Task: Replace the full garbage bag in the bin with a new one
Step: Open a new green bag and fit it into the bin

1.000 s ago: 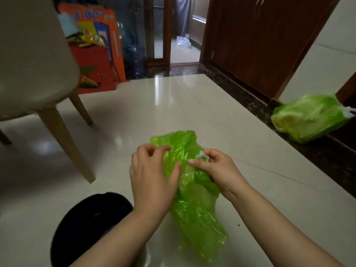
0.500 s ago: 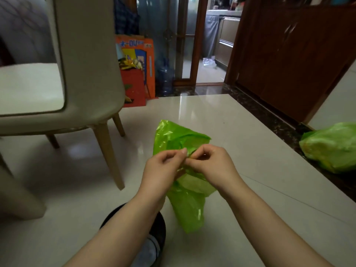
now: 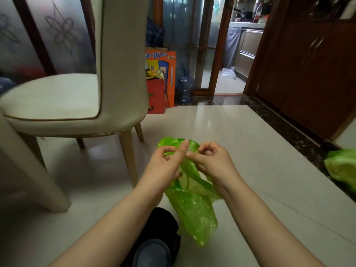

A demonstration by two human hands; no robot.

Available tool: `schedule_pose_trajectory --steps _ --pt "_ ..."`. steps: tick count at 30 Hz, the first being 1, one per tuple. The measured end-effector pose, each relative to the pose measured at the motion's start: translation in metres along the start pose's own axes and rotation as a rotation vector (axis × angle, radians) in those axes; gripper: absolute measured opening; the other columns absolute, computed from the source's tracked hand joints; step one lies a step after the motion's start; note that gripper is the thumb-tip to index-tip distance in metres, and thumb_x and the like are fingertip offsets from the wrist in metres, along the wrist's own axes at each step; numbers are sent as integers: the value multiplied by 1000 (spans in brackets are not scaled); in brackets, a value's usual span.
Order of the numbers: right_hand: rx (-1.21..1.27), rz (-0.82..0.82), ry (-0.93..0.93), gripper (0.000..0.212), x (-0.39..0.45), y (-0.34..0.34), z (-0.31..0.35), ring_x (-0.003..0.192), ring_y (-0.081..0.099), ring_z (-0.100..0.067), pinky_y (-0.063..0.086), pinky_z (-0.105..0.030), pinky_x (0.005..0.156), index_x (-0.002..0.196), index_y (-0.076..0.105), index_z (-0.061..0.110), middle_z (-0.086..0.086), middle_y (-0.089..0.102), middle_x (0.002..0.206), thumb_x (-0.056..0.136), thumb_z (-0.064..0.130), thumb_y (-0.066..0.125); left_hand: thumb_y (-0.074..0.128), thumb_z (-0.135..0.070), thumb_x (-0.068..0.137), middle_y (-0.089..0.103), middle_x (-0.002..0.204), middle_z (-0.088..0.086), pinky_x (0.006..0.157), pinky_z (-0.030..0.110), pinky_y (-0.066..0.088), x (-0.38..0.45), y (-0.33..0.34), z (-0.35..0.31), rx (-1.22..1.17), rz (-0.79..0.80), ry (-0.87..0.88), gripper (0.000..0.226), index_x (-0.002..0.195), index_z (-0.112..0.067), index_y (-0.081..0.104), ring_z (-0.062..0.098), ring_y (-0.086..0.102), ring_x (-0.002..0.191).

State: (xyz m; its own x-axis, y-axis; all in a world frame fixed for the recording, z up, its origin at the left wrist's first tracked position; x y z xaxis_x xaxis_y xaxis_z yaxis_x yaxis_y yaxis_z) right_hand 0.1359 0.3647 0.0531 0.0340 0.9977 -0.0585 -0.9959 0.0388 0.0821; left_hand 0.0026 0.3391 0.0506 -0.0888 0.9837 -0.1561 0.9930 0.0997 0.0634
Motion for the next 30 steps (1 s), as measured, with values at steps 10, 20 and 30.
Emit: schedule_pose_trajectory --steps 10,20,30 --pt "403 -47 199 30 8 -34 -4 38 59 -8 47 -14 39 84 59 7 -3 65 52 88 -10 35 30 3 92 64 42 5 31 19 47 19 -84 12 -528 -285 -218 34 79 -9 59 13 62 37" --pt "-603 -170 -6 14 -6 -77 -4 70 61 -21 43 -26 58 72 65 20 -2 65 71 70 16 79 75 -10 72 60 81 -1 64 25 47 9 -117 -26 523 -222 177 37 97 -8 48 13 59 74" --pt "-317 -81 188 19 0 -63 -46 76 60 -28 48 -33 67 91 60 8 -11 64 85 89 3 41 44 -9 88 54 80 10 61 35 33 -5 -125 -19 698 -389 255 7 91 -6 50 27 49 78"
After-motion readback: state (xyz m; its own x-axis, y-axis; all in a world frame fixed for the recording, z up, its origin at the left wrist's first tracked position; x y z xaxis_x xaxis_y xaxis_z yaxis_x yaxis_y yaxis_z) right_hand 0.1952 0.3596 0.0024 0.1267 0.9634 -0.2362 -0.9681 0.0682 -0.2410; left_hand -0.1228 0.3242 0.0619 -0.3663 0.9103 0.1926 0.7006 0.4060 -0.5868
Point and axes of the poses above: each hand's wrist, its own x-axis towards the middle knuckle, its own y-axis out of the palm, z = x × y, the point moved 8 cm from there along x, towards the middle knuckle
